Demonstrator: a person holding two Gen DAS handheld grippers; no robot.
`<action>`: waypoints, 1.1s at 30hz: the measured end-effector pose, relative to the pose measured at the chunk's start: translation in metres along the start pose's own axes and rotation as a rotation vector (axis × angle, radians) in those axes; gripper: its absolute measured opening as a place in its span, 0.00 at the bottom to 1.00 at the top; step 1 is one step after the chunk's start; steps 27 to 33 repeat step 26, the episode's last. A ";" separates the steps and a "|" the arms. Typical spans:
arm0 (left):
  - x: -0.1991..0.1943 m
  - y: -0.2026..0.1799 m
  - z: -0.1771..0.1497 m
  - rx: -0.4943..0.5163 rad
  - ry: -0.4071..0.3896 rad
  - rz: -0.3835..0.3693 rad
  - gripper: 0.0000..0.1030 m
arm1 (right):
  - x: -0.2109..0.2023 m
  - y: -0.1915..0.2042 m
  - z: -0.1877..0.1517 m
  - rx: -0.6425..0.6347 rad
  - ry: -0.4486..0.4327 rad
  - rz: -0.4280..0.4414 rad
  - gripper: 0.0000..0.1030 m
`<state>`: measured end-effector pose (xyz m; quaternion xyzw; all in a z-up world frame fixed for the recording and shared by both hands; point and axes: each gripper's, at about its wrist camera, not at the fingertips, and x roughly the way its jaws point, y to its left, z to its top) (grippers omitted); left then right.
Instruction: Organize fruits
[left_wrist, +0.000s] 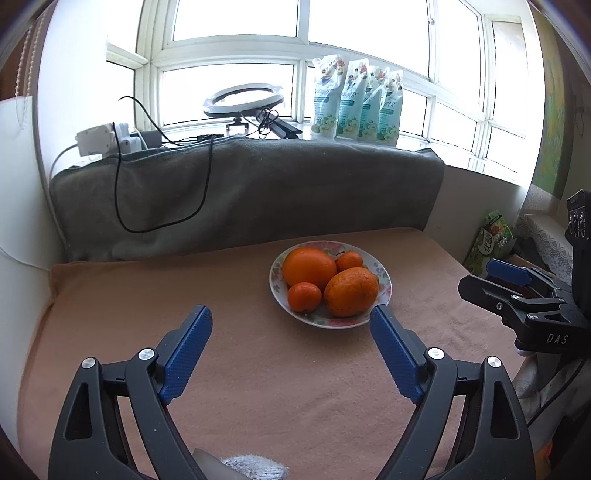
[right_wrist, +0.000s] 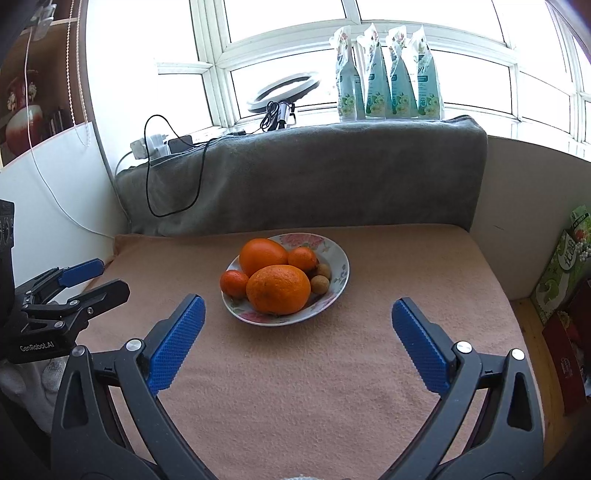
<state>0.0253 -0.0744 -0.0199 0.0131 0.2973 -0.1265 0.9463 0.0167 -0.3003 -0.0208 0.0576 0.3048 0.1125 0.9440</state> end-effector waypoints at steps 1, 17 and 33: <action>0.000 0.000 0.000 0.002 -0.001 0.003 0.85 | 0.000 0.000 -0.001 -0.001 0.001 -0.004 1.00; -0.004 0.005 -0.006 0.004 -0.007 0.028 0.86 | 0.007 -0.003 -0.006 0.025 0.022 0.011 1.00; -0.002 0.009 -0.006 -0.012 0.000 0.027 0.86 | 0.009 -0.005 -0.007 0.025 0.027 0.007 1.00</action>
